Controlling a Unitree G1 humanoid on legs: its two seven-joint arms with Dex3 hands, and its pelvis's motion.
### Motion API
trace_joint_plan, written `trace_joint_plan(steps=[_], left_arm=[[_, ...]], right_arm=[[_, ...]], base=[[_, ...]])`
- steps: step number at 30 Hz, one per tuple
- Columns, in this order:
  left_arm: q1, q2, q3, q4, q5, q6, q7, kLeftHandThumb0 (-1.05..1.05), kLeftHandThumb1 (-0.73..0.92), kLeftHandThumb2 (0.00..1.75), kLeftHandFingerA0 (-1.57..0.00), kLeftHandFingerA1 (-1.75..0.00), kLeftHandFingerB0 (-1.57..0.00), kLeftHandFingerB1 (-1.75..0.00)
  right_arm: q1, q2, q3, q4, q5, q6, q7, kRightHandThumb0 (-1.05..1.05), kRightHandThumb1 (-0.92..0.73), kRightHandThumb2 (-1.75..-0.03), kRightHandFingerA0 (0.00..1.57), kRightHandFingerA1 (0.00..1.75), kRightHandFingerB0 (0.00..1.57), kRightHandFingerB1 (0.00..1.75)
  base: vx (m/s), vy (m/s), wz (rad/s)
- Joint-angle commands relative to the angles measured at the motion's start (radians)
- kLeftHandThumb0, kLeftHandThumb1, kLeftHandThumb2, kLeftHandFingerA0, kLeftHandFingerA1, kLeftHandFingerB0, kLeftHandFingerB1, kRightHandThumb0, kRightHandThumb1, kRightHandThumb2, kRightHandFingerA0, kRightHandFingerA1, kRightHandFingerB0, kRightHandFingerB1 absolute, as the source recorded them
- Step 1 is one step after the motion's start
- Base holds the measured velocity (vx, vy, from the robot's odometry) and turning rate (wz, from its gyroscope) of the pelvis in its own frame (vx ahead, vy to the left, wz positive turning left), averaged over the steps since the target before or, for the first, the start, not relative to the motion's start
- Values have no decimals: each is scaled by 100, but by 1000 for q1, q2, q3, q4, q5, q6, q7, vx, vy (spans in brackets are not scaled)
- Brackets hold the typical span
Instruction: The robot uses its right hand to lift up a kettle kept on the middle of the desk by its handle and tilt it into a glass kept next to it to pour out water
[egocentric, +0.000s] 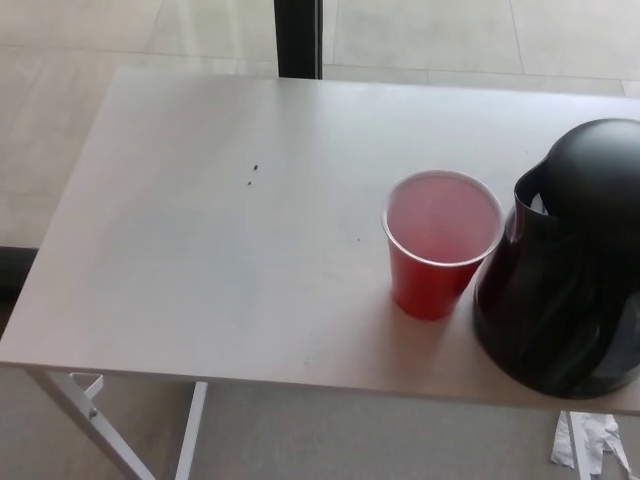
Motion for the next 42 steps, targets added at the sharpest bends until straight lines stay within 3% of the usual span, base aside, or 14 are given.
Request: trace_joint_plan(steps=[1,2,3,11,16,17,18,22,23,30,31,36,40,42], left_arm=[[-12,56,93,28,-113,-57,-115,-105,39,123,-66,-58,-47,-81],[-20,55,99,40,-117,-46,-117,-105,54,93,-63,-60,-47,-79],[-21,55,101,43,-117,-46,-123,-105,54,92,-63,-60,-48,-79],[-28,51,119,48,-113,-41,-130,-105,53,92,-66,-60,-49,-79],[-10,49,121,57,-117,-57,-151,-105,54,90,-63,-59,-47,-78],[-11,46,128,56,-125,-47,-149,-105,36,119,-67,-54,-50,-79],[-5,42,114,49,-106,-66,-125,-105,56,93,-66,-59,-49,-77],[-6,41,113,40,-115,-65,-144,-105,56,92,-63,-60,-45,-79],[-8,45,108,45,-111,-60,-142,-105,56,93,-63,-58,-46,-76],[-11,49,101,42,-113,-42,-134,-105,54,92,-65,-58,-47,-76],[-16,49,105,51,-118,-46,-136,-105,54,91,-64,-59,-47,-78],[-20,56,100,53,-118,-38,-134,-105,54,92,-64,-58,-49,-77],[-13,53,97,54,-118,-51,-133,-105,55,93,-64,-59,-46,-79],[-12,53,98,58,-123,-50,-137,-105,54,92,-63,-59,-45,-78]], right_arm=[[-37,-44,-230,-58,254,53,28,-77,-54,-89,12,71,1,55],[-41,-56,-268,-12,281,37,57,-73,-66,-60,3,82,0,53],[-50,-59,-291,3,294,50,47,-76,-53,-88,13,71,0,49],[-136,-121,-370,158,274,69,-24,-77,-53,-90,14,74,0,43],[-127,-127,-366,162,270,162,-35,-64,-55,-86,53,89,9,63],[-104,-116,-355,144,268,180,-21,-62,-53,-87,49,84,10,61],[-64,-99,-329,98,257,204,-5,-61,-54,-86,54,88,12,61],[99,-43,-231,-5,242,236,82,-58,-66,-60,43,83,15,59],[122,-36,-227,-32,255,259,83,-62,-51,-87,44,74,12,57],[143,-83,-278,-38,283,329,7,-50,-48,-96,50,80,2,56],[111,-108,-324,-39,295,369,-66,-57,-71,-59,45,104,7,72],[53,-133,-403,-67,320,411,-141,-55,-71,-58,40,115,6,70],[-5,-168,-403,-111,304,366,-130,-74,-56,-89,41,97,0,52],[-35,-177,-411,-110,333,347,-83,-68,-69,-58,8,110,0,46]], base=[[0,0,0],[0,0,0],[0,0,0],[0,0,0],[0,0,0],[0,0,0],[0,0,0],[0,0,0],[0,0,0],[0,0,0],[0,0,0],[0,0,0],[0,0,0],[0,0,0]])
